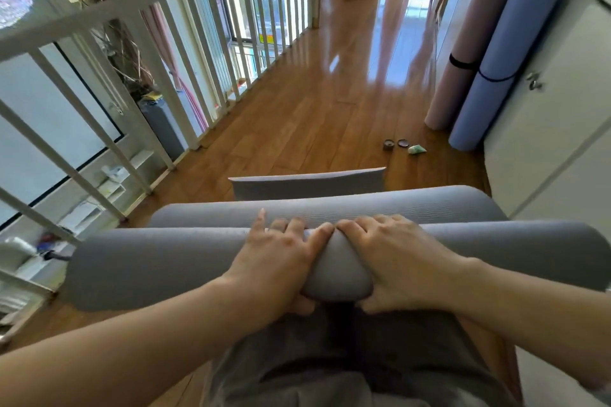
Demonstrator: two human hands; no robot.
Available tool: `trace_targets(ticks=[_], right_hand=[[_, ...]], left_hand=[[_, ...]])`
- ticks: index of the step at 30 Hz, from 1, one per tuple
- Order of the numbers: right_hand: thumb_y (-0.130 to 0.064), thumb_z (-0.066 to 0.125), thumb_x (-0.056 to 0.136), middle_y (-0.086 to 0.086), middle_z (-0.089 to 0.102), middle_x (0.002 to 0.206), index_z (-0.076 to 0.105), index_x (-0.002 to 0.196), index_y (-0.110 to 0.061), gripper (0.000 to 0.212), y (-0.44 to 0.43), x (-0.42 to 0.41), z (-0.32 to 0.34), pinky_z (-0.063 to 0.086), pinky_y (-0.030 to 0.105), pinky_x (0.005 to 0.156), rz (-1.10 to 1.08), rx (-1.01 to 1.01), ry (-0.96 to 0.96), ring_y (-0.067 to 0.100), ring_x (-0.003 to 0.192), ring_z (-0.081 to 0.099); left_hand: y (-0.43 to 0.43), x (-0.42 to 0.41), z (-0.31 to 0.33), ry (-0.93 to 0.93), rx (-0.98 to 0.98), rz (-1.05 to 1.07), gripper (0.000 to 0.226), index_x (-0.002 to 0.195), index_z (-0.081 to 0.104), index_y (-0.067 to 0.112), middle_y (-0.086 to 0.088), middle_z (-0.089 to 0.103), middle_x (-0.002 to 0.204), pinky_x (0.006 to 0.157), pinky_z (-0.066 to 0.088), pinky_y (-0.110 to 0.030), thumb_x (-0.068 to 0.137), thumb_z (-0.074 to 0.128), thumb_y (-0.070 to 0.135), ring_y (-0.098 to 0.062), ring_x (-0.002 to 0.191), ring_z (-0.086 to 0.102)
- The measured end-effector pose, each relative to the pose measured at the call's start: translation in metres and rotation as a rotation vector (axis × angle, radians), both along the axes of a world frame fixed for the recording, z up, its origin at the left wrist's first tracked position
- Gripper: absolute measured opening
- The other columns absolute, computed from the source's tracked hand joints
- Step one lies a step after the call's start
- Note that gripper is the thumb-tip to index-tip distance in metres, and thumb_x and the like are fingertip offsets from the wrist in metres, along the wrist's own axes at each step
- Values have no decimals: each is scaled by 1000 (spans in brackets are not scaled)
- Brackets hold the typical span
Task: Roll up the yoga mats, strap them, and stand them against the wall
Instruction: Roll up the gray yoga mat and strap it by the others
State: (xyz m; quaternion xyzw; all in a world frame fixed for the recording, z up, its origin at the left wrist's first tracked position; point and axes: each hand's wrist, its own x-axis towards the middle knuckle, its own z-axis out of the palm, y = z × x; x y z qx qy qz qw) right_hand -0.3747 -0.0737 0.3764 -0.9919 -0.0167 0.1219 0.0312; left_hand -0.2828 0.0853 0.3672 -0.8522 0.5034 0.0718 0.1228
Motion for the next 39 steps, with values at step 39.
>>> trace_targets(ticks=[39], right_hand=[[-68,78,46,16,50,133,24,147,-13,127,-11,51,-29,39,58,99,-84,-243,-275,35,118,52]], left_hand=[[-39,77,10,151,-80,81,105,146,20,35,5,44,141,109,29,-53,61,70,71,-20,128,43]])
